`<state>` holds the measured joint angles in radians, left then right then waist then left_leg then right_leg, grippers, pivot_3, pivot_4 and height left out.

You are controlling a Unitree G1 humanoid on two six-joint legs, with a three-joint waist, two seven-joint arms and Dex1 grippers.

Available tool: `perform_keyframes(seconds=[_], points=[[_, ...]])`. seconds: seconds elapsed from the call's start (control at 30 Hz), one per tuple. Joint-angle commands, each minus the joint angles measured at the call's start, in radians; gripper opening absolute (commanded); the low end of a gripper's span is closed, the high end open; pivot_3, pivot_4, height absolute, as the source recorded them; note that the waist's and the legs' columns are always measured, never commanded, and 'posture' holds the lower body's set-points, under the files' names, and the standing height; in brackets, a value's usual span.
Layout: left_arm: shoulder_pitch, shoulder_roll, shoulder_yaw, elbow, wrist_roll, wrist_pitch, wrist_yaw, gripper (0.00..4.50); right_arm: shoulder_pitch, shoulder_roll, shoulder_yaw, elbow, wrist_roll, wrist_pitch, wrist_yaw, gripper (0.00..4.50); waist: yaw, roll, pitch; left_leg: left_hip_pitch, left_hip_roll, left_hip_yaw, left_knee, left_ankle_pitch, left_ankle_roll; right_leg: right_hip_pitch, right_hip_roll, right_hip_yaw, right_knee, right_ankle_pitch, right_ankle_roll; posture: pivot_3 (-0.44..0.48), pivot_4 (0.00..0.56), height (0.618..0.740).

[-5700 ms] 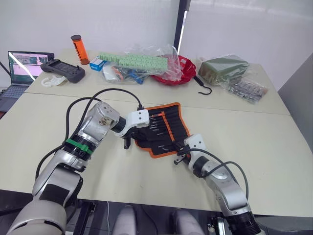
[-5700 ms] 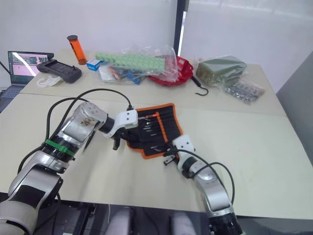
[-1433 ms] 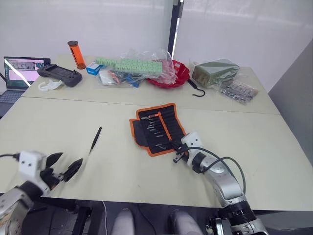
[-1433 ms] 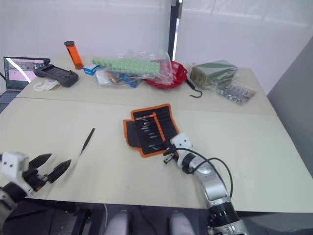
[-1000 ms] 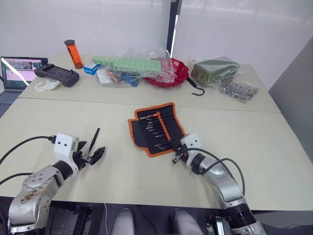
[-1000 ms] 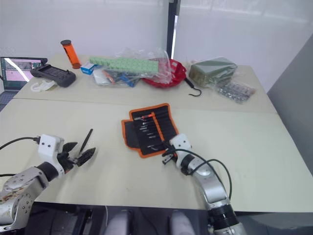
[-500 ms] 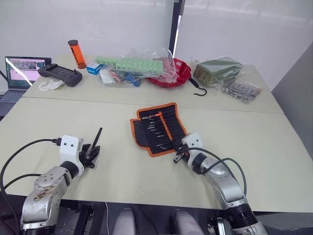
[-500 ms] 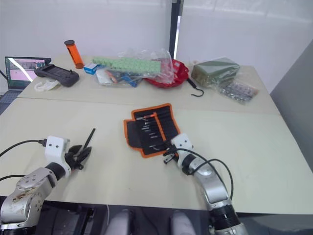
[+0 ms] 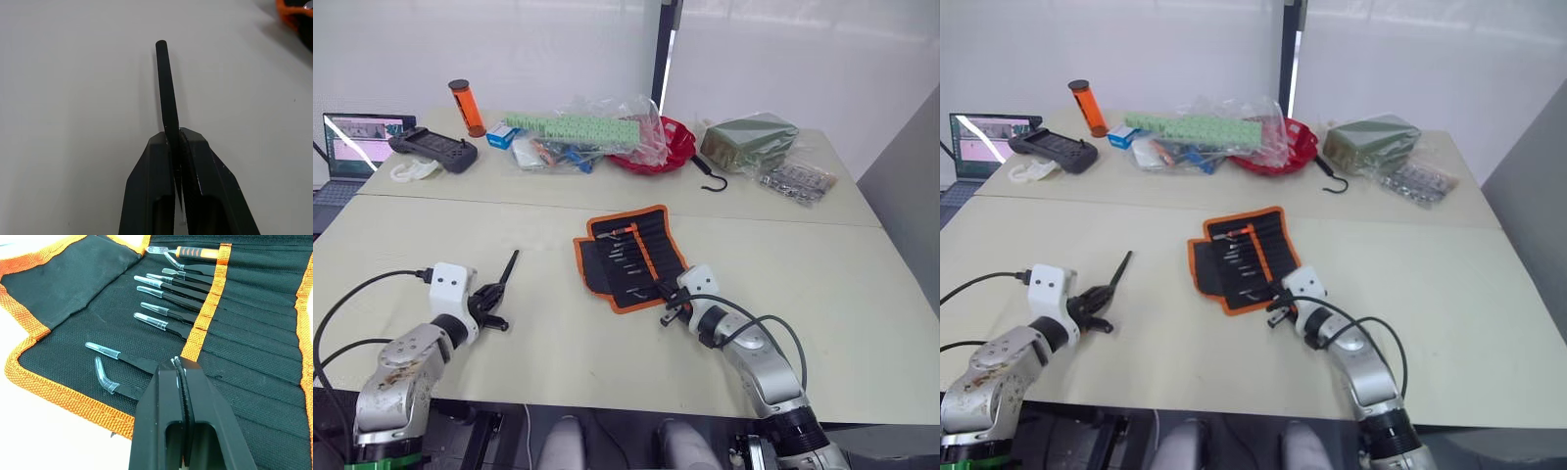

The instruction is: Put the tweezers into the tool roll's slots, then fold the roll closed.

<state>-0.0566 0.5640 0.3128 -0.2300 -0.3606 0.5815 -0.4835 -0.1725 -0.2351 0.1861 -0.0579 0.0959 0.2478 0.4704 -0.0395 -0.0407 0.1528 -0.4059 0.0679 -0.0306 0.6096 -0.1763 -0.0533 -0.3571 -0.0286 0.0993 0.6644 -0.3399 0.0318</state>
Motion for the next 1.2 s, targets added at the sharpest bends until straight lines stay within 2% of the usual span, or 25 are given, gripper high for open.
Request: perform_keyframes(seconds=[0.03,0.2,0.33,0.5,0.6,0.87,1.0,1.2], points=[[-0.083,0.039,0.003,-0.012,-0.036,-0.037,-0.064,0.04,0.022,-0.002,-0.005,0.02,-0.019,0.022,-0.023,0.0,-0.001,0.0,0.0,0.0,0.0,0.0,0.0,0.0,0.0,0.0,0.0,0.0,0.0,0.0,0.0,0.0,0.15,0.738],[-0.205,0.089,-0.072,-0.005,-0.092,0.011,-0.191,0.04,0.043,0.003,-0.011,-0.002,-0.014,0.021,-0.032,0.0,-0.001,0.0,0.0,-0.001,0.0,0.0,-0.001,0.0,0.0,0.0,0.0,0.0,-0.001,0.0,0.0,0.0,0.15,0.738],[-0.351,0.129,-0.204,0.003,-0.128,0.062,-0.338,0.04,0.063,0.01,-0.028,-0.049,-0.02,0.01,-0.069,0.0,0.004,0.0,0.001,-0.003,0.0,0.0,-0.002,0.0,0.0,-0.002,0.0,-0.001,-0.001,0.0,0.001,0.0,0.15,0.738],[-0.473,0.212,-0.408,0.064,-0.053,0.039,-0.529,0.04,0.097,0.012,-0.027,-0.098,-0.025,0.03,-0.099,0.0,0.003,0.003,0.003,-0.008,-0.001,0.0,-0.001,0.0,0.0,-0.007,0.0,0.0,-0.001,0.0,0.001,0.0,0.15,0.738],[-0.568,0.227,-0.511,0.146,0.009,0.017,-0.615,0.04,0.114,0.013,-0.01,-0.109,-0.027,0.047,-0.105,0.0,0.008,0.004,0.003,-0.012,-0.001,-0.001,-0.001,0.0,0.001,-0.011,0.001,0.0,0.0,0.0,0.001,0.0,0.15,0.738],[-0.803,0.146,-0.695,0.363,0.146,-0.005,-0.755,0.04,0.129,0.024,-0.003,-0.114,-0.038,0.059,-0.142,0.0,0.022,0.004,0.003,-0.017,-0.001,-0.002,0.002,0.001,0.001,-0.014,0.003,-0.001,0.0,0.0,0.001,0.0,0.15,0.738],[-0.859,0.103,-0.76,0.418,0.196,-0.014,-0.81,0.04,0.139,0.028,-0.007,-0.123,-0.041,0.062,-0.152,0.0,0.022,0.004,0.003,-0.017,-0.001,-0.002,0.002,0.001,0.001,-0.014,0.003,-0.001,0.001,0.0,0.001,0.0,0.15,0.738],[-0.893,0.047,-0.8,0.488,0.266,-0.023,-0.823,0.04,0.16,0.033,-0.011,-0.149,-0.046,0.068,-0.17,0.0,0.025,0.004,0.003,-0.018,-0.001,-0.003,0.003,0.001,0.001,-0.014,0.003,-0.001,0.001,0.0,0.001,0.0,0.15,0.738]])
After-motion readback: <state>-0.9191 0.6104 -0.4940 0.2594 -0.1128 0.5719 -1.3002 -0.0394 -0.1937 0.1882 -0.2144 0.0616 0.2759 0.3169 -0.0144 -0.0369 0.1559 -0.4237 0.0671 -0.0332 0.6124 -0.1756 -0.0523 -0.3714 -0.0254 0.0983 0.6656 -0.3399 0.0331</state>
